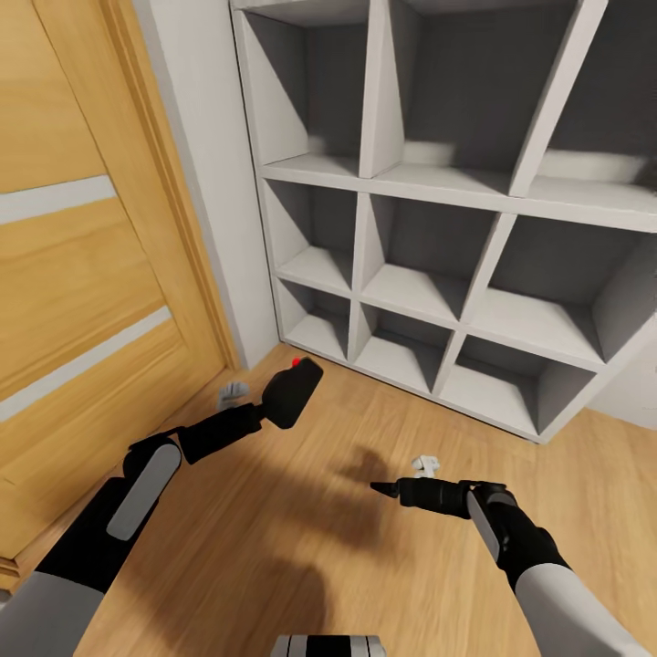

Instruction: Attach the digital camera to the camera tripod in the bedroom.

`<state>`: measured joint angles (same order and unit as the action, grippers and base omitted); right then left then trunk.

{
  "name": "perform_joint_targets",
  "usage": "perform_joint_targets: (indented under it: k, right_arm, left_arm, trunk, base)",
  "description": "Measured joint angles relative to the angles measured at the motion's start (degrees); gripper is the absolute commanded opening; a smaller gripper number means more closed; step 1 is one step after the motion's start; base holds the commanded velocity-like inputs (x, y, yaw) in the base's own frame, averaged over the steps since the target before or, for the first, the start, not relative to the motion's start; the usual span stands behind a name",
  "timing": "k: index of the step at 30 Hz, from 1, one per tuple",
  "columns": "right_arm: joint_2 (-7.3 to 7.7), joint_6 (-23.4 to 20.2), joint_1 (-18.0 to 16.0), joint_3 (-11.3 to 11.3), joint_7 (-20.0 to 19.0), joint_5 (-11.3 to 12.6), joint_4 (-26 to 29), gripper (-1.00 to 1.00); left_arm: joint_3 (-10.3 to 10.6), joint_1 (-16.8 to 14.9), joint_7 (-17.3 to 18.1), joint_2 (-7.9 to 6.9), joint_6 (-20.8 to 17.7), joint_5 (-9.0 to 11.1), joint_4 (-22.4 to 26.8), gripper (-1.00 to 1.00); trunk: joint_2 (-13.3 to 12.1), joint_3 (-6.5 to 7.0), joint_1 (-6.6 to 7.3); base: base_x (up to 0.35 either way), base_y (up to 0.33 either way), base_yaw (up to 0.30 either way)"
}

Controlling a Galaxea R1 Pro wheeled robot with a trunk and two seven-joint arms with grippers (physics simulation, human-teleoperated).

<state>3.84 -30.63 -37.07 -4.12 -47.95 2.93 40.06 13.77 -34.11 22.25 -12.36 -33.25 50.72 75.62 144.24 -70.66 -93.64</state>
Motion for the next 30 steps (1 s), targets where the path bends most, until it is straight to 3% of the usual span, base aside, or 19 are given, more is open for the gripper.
perform_joint_targets:
  k: [6,30]
  right_arm:
    - [0.79,0.00,0.00,0.00,-0.03,0.04,0.00,1.00]
    - [0.92,0.00,0.00,0.00,-0.04,0.07,0.00,1.00]
  left_arm:
    - [0.01,-0.01,-0.02,0.00,0.02,0.04,-0.06,-1.00]
    - [-0.45,-0.05,-0.15,0.09,0.08,0.03,-4.97,-1.00]
  trunk:
    - [-0.08,1.33,0.15]
    - [-0.40,6.65,0.77]
  base:
    - [0.000,0.000,0.000]
    - [0.000,0.000,0.000]
